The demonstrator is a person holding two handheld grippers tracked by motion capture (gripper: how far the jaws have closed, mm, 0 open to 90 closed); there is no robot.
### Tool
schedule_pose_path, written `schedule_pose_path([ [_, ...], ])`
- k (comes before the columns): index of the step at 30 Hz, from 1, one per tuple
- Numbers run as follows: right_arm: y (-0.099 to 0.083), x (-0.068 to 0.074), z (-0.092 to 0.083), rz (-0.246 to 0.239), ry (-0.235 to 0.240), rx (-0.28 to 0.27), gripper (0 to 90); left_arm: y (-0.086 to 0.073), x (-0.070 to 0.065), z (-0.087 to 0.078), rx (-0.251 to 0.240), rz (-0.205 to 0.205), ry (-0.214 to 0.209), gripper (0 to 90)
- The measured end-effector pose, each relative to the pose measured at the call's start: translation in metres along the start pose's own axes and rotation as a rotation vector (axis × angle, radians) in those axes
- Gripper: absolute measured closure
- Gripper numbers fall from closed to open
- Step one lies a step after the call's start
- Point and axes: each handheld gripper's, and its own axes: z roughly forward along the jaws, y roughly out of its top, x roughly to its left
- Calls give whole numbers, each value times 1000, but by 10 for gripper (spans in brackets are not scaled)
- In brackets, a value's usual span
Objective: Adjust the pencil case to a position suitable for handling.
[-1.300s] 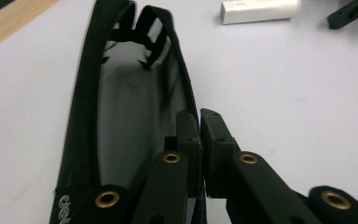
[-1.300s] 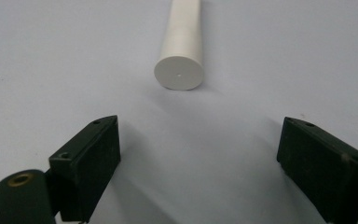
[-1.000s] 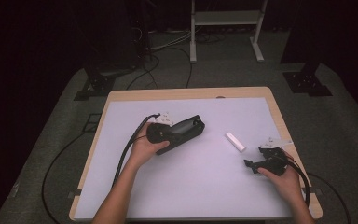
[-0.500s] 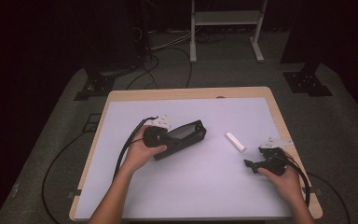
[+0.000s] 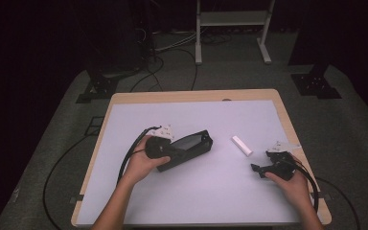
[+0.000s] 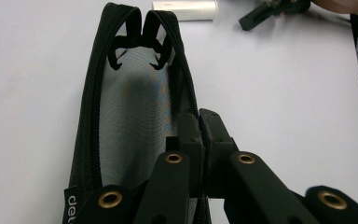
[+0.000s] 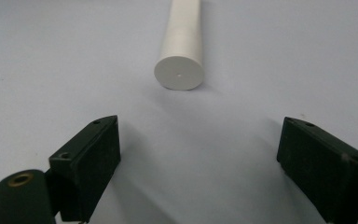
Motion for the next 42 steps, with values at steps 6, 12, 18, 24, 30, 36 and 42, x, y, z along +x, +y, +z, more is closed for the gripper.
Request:
schedule_pose_path([
  [6, 0, 0, 0, 0, 0, 0, 123, -6, -9, -1, 0, 0, -18, 885],
  [12, 0, 0, 0, -1, 0, 0, 123, -8, -20, -3, 2, 17, -42, 885],
  [18, 0, 0, 0, -1, 0, -1, 123, -12, -31, 0, 21, 29, -72, 883],
  [24, 0, 0, 0, -2, 0, 0, 123, -11, -37, 5, 26, 38, -102, 883],
  [30, 0, 0, 0, -2, 0, 0, 123, -10, -43, 13, 47, 57, -144, 884],
  [36, 0, 0, 0, -3, -1, -1, 123, -10, -46, 15, 38, 63, -189, 883],
  [42, 0, 0, 0, -2, -1, -1, 123, -11, -46, 18, 50, 65, -197, 867],
])
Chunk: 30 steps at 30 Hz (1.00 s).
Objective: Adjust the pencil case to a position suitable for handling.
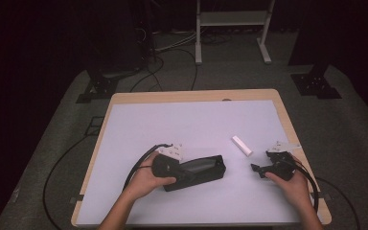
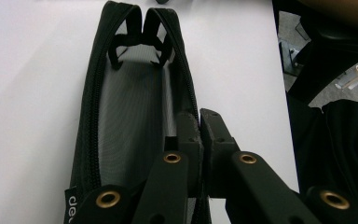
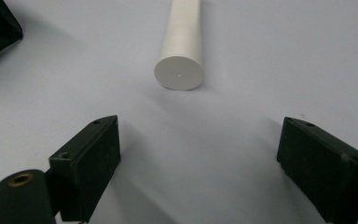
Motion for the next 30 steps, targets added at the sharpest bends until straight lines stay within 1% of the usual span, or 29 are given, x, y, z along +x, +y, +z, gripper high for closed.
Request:
schedule_pose_path([
  [2, 0, 0, 0, 0, 0, 0, 123, 0, 0, 0, 1, 1, 1, 858],
  [4, 0, 0, 0, -1, 0, 0, 123, 0, 0, -1, -1, 1, 10, 820],
  [6, 0, 0, 0, 0, 0, 0, 124, 0, 0, -2, -2, 1, 13, 809],
  [8, 0, 0, 0, 0, 0, 0, 123, 0, 0, -3, -10, -4, 13, 774],
  [12, 0, 0, 0, 0, 0, 0, 123, 3, -3, -8, -24, 1, 18, 709],
  [15, 0, 0, 0, 0, 0, 0, 123, 6, -5, -14, -33, 5, 29, 690],
  [16, 0, 0, 0, -2, 0, 0, 123, 7, -6, -16, -36, 7, 31, 664],
  [17, 0, 0, 0, -2, 0, 0, 123, 7, -7, -19, -43, 7, 38, 664],
  [19, 0, 0, 0, -2, 0, 1, 123, 8, -8, -24, -49, 6, 57, 618],
  [21, 0, 0, 0, -2, 0, 1, 123, 8, -8, -29, -49, 3, 70, 604],
  [24, 0, 0, 0, -2, 0, 1, 123, 8, -8, -35, -62, -1, 92, 568],
  [25, 0, 0, 0, -2, 0, 1, 123, 8, -8, -38, -62, 1, 102, 544],
  [26, 0, 0, 0, -2, 0, 1, 123, 8, -8, -40, -63, -4, 112, 544],
  [30, 0, 0, 0, -1, 0, 1, 123, 6, -7, -47, -57, -7, 162, 489],
])
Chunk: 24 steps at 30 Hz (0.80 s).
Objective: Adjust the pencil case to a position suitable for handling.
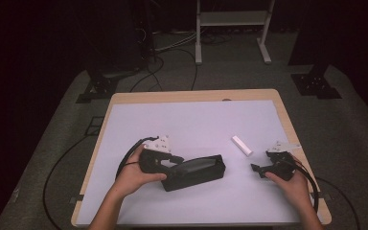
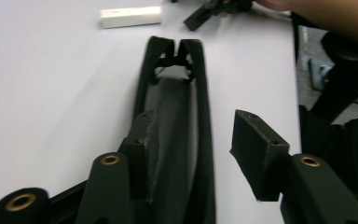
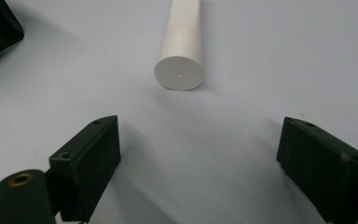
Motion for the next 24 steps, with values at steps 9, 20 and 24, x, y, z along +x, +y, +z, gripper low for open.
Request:
schedule_pose_path([
  [9, 0, 0, 0, 0, 0, 0, 123, -16, 7, -16, 10, -57, 91, 372],
  [20, 0, 0, 0, 0, 0, 0, 124, -34, 14, -35, 3, -106, 154, 303],
  [24, 0, 0, 0, 0, 0, 0, 123, -39, 16, -39, 1, -123, 179, 268],
])
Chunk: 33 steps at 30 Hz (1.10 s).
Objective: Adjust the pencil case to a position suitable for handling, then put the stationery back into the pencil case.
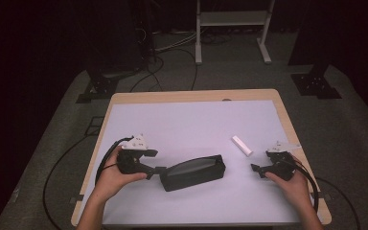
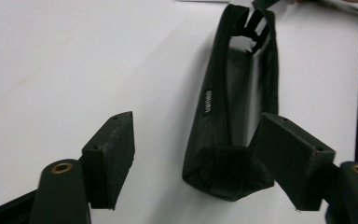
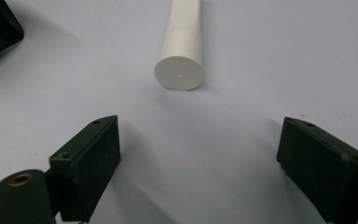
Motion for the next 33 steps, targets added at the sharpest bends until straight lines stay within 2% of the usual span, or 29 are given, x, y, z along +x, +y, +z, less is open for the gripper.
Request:
schedule_pose_path([
  [5, 0, 0, 0, 0, 0, 0, 123, -9, 7, -2, 23, -28, 50, 217],
  [11, 0, 0, 0, 1, 0, -1, 123, -24, 20, -7, 55, -73, 130, 190],
  [20, 0, 0, 0, 1, 0, -1, 123, -41, 28, -13, 58, -118, 169, 176],
  [24, 0, 0, 0, 2, 1, 0, 123, -45, 32, -13, 58, -122, 194, 171],
  [29, 0, 0, 0, 1, 0, 0, 123, -53, 41, -8, 80, -153, 225, 119],
  [33, 0, 0, 0, 2, 0, -1, 123, -59, 47, -1, 133, -177, 272, 93],
])
